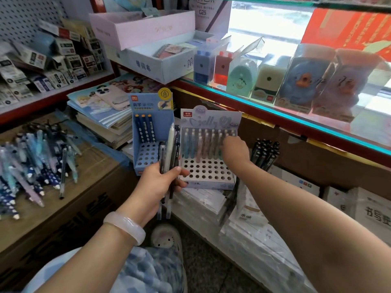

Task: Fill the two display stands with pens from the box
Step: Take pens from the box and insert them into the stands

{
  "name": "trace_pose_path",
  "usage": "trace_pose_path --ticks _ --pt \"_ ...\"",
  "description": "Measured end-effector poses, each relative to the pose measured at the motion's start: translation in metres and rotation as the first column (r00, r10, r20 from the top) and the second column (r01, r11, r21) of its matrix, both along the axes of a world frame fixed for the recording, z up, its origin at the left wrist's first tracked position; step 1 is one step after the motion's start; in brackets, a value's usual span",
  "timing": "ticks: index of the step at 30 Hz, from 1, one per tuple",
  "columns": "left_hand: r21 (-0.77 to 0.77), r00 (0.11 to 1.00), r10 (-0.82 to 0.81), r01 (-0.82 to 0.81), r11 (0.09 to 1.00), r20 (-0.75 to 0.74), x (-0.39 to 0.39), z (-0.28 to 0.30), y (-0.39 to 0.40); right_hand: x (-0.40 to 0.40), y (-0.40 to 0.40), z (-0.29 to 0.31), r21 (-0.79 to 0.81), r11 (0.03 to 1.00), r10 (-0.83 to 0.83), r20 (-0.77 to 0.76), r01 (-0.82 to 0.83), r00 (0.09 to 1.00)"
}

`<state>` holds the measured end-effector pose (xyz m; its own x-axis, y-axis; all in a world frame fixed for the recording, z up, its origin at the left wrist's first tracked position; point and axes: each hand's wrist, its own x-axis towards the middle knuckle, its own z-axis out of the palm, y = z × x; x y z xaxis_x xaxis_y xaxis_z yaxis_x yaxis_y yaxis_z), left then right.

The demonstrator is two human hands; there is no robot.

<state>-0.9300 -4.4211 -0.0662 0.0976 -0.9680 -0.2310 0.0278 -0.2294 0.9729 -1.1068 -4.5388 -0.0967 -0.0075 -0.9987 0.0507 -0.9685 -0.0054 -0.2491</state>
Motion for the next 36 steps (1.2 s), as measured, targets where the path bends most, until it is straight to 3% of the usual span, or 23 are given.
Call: trace_pose_path --ticks 4,7,8,10,12,15,20,23,30,34,36 --pt "0.002 0.997 0.005 -0.005 1.0 0.083 0.006 0.001 0.002 -0.003 0.008 0.0 -0.022 0.999 0.04 0.004 -0.04 0.999" --pt "0.018 0.997 0.006 -0.008 1.0 0.077 0.005 0.001 0.001 0.008 0.021 0.026 -0.27 0.941 0.251 0.153 -0.204 0.956" --pt "0.026 0.997 0.005 -0.007 1.0 0.073 0.003 0.002 0.001 0.015 0.028 0.037 -0.421 0.855 0.394 0.148 -0.302 0.907" --pt "0.052 0.999 -0.005 0.002 0.999 0.053 0.0 0.003 0.001 0.028 0.042 0.055 -0.61 0.58 0.642 -0.067 -0.54 0.764" --pt "0.086 0.999 -0.028 0.024 0.996 0.045 -0.002 0.005 0.0 0.036 0.049 0.06 -0.578 0.317 0.742 -0.344 -0.752 0.576" --pt "0.128 0.998 -0.041 0.034 0.991 0.053 -0.002 0.006 0.0 0.039 0.047 0.064 -0.432 0.17 0.761 -0.514 -0.886 0.397" --pt "0.168 0.989 -0.043 0.066 0.984 -0.14 0.003 0.004 0.005 0.042 0.043 0.067 -0.278 0.143 0.78 -0.56 -0.95 0.281" --pt "0.189 0.975 -0.068 0.109 0.976 -0.213 0.004 0.007 0.005 0.042 0.044 0.07 -0.264 0.138 0.784 -0.56 -0.955 0.268" --pt "0.231 0.968 -0.104 0.157 0.96 -0.227 0.004 0.01 0.007 0.037 0.048 0.072 -0.254 0.167 0.783 -0.554 -0.953 0.285" --pt "0.197 0.965 -0.097 0.147 0.969 -0.242 0.006 0.015 0.01 0.017 0.035 0.077 -0.36 0.285 0.714 -0.538 -0.889 0.447" --pt "0.181 0.976 -0.067 0.106 0.978 -0.207 0.009 0.014 0.01 0.002 0.024 0.077 -0.439 0.467 0.667 -0.395 -0.768 0.632"
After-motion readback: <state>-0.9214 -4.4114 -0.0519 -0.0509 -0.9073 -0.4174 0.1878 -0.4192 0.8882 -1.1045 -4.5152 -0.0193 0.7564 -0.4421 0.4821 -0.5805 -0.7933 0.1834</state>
